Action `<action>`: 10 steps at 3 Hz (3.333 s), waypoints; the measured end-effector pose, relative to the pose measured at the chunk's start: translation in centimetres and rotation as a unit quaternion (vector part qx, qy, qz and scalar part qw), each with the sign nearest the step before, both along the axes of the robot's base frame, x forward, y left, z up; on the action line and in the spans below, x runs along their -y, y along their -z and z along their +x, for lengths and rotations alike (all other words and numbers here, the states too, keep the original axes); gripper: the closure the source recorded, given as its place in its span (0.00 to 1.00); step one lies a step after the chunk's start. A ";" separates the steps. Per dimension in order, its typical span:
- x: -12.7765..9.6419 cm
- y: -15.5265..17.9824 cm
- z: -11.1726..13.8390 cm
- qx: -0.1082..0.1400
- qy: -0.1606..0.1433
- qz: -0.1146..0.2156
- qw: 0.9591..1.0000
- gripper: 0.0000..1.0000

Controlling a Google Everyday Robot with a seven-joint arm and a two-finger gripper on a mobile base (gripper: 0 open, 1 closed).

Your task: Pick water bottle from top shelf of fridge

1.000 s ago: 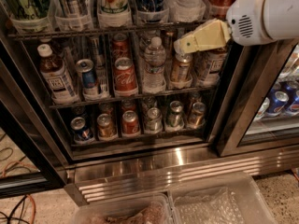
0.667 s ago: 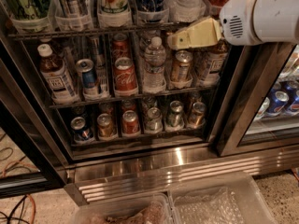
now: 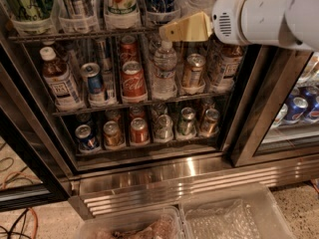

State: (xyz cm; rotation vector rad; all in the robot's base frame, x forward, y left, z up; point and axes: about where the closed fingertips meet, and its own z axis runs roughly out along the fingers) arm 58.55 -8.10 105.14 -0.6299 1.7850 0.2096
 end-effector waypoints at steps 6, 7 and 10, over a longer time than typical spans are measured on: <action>2.6 -0.2 1.8 0.104 0.098 0.133 0.981 0.00; 3.6 -0.4 2.1 0.144 0.126 0.138 0.972 0.00; -1.6 -2.0 4.4 0.216 0.182 0.129 0.950 0.10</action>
Offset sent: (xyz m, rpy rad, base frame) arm 0.0172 -0.0014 0.0125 0.1614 -0.1175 -0.1129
